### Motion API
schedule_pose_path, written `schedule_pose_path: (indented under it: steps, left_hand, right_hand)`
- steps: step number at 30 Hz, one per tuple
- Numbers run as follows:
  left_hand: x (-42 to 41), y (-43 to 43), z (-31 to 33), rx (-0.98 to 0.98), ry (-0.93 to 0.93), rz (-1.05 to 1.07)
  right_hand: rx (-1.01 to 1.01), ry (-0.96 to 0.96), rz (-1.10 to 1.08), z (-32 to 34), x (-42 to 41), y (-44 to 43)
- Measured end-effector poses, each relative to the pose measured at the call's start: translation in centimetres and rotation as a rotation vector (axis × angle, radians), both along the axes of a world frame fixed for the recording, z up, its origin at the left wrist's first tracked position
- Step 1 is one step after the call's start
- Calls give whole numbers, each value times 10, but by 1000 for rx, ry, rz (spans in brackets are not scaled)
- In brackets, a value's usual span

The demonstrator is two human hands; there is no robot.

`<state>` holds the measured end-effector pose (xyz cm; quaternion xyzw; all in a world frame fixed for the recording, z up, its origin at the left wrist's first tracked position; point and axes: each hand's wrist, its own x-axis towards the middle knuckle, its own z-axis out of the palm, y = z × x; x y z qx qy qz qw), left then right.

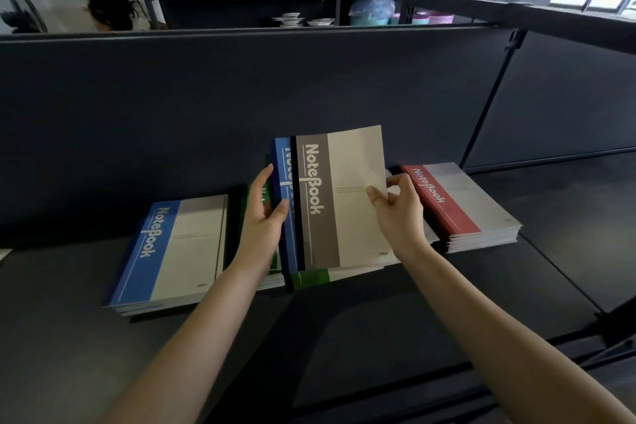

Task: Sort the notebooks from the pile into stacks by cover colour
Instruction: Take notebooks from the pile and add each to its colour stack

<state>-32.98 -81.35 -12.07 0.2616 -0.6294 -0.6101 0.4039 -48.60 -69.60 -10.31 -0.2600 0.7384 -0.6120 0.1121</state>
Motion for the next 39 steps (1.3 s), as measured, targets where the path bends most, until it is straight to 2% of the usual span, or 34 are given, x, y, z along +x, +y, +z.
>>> schedule_pose_path:
  steps: [8, 15, 26, 33, 39]
  left_hand:
    - [0, -17, 3, 32, -80, 199]
    - [7, -21, 1, 3, -69, 269]
    - [0, -24, -2, 21, -78, 266]
    - [-6, -25, -5, 59, -49, 252]
    - [-6, -28, -5, 64, -47, 242]
  right_hand:
    - [139, 148, -84, -8, -63, 8]
    - [340, 266, -9, -14, -90, 4]
    - [580, 415, 34, -25, -83, -12]
    - [637, 474, 75, -45, -84, -17]
    - [621, 448, 77, -43, -88, -18]
